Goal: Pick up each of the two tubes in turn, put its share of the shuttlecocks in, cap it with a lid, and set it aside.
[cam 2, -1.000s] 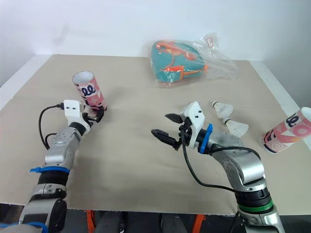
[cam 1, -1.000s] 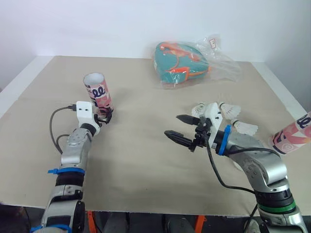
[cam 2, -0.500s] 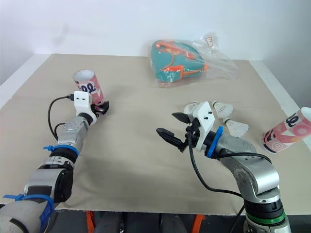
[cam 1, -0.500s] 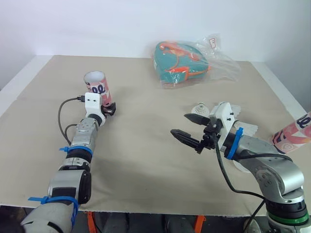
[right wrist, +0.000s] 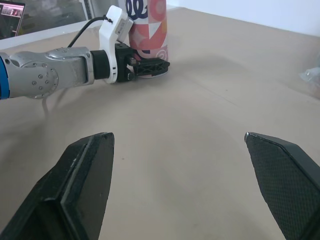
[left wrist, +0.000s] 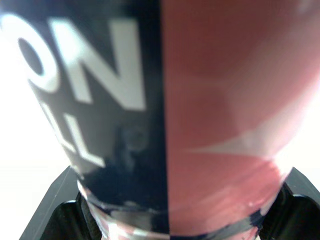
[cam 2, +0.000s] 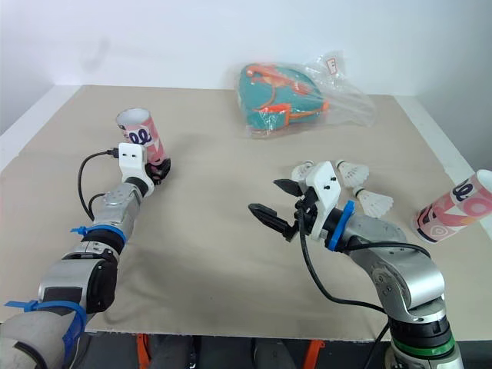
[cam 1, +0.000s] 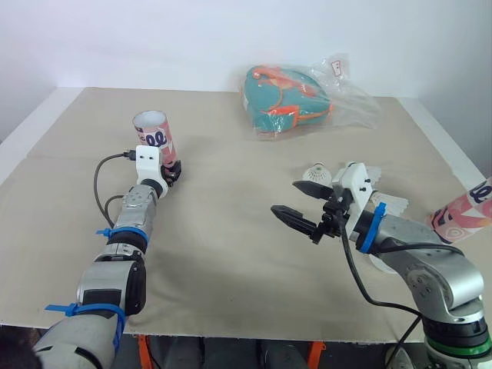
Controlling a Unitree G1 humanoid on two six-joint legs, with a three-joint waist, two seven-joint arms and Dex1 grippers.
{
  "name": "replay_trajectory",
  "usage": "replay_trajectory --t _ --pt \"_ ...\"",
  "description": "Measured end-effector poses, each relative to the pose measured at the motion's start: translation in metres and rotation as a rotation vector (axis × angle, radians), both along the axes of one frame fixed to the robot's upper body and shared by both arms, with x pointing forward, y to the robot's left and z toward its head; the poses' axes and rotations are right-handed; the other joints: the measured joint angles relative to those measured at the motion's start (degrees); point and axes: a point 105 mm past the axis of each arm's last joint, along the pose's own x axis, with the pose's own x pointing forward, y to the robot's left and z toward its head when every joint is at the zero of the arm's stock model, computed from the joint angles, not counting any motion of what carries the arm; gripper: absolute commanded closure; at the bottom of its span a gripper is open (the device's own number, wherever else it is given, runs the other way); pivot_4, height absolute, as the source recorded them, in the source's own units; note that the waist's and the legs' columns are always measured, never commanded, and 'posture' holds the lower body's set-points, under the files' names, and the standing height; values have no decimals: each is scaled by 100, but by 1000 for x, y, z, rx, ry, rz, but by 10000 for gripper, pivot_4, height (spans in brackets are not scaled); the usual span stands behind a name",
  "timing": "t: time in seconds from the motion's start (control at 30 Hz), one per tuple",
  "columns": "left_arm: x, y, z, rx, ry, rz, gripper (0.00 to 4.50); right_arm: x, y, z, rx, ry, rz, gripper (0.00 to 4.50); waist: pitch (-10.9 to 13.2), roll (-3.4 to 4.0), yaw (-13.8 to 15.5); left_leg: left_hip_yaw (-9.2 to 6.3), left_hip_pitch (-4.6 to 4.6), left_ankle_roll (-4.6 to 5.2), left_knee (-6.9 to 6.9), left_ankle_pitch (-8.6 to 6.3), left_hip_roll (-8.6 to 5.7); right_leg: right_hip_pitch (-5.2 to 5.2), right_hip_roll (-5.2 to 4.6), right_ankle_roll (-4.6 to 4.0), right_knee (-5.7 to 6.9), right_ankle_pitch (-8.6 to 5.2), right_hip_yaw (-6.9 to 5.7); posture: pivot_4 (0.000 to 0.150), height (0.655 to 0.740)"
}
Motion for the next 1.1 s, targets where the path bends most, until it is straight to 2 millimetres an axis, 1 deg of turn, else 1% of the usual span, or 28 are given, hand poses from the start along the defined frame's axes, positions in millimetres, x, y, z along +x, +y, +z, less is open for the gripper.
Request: replay_trajectory --t 0.1,0.17,0.2,0.27,0.3,0.33,0.37,0.4,0.5,0.53,0.6,0.67,0.8,0.87,0.93,0.97,1.03,1.1 --pt "-3 -1 1 23 -20 -49 15297 5 -7 -6 -17 9 -62 0 0 0 2 0 0 0 -1 0 0 0 0 0 0 0 0 1500 7387" --pt "-7 -7 6 48 -48 -128 15297 15 -19 -15 -36 36 -158 0 0 0 2 1 -1 -4 -1 2 0 -1 -1 -1 0 1 0 1500 7387" --pt "-9 -11 12 58 -70 -188 15297 19 -24 -20 -43 46 -203 0 0 0 3 1 -2 -6 -2 3 0 -4 -1 -2 0 1 0 1500 7387" --pt "-15 -19 23 72 -107 -307 15297 22 -27 -23 -42 47 -251 0 0 0 2 1 -2 -7 -5 4 0 -6 -1 -5 2 1 0 1500 7387" --pt "-23 -29 31 114 -133 -434 15297 26 -27 -26 -37 44 -287 0 0 0 1 0 -2 -7 -5 4 2 -6 1 -6 3 0 0 1500 7387" --pt "-29 -36 34 145 -140 -520 15297 30 -28 -30 -42 44 -317 0 0 1 -6 1 -2 -7 -6 4 2 -6 1 -7 3 0 0 1500 7387" --pt "-32 -39 36 156 -144 -555 15297 31 -28 -32 -44 48 -329 0 0 1 -8 1 -2 -7 -5 4 2 -7 1 -7 3 0 0 1500 7387" --pt "-39 -42 37 191 -144 -630 15297 35 -28 -34 -47 49 -346 0 0 1 -23 2 -2 -7 -5 4 3 -7 1 -7 3 1 1 1500 7387" --pt "-68 -56 32 352 -111 -907 15297 48 -28 -41 -50 58 -405 0 0 2 -59 2 -2 -7 -5 4 4 -7 2 -10 4 1 1 1500 7387" --pt "-73 -57 30 396 -95 -959 15297 51 -28 -41 -48 57 -414 0 0 2 -64 2 -1 -6 -4 4 5 -8 3 -11 5 1 1 1500 7387" --pt "-83 -56 23 487 -57 -1047 15297 60 -27 -43 -65 37 -436 0 0 2 -81 2 0 -6 -4 4 6 -8 4 -13 6 2 1 1500 7387" --pt "-88 -54 21 514 -37 -1103 15297 68 -28 -47 -72 27 -460 0 0 2 -101 2 -1 -5 -3 5 6 -8 4 -12 6 1 1 1500 7387" --pt "-96 -50 20 544 26 -1195 15297 87 -28 -64 -102 42 -495 0 1 2 -116 2 -2 -4 -2 5 6 -9 4 -9 7 0 1 1500 7387" --pt "-102 -43 17 585 80 -1241 15297 98 -31 -72 -112 55 -532 0 2 3 -128 3 -3 -4 -3 5 7 -14 4 -11 8 0 1 1500 7387" --pt "-106 -37 14 618 137 -1272 15297 107 -34 -72 -100 62 -570 0 6 10 -139 4 -3 -4 -4 5 8 -19 5 -14 13 -2 3 1500 7387" --pt "-109 -32 12 636 188 -1293 15297 116 -38 -71 -70 70 -605 0 8 12 -151 4 -3 -4 -4 5 11 -22 10 -16 15 0 3 1500 7387" --pt "-115 -26 12 661 257 -1325 15297 128 -49 -69 -21 78 -673 0 11 16 -150 3 -6 -4 -5 5 16 -28 15 -21 20 -1 3 1500 7387" --pt "-118 -22 15 671 281 -1331 15297 134 -58 -69 -10 80 -713 0 11 17 -150 3 -6 -4 -8 5 17 -32 16 -27 23 -5 3 1500 7387"
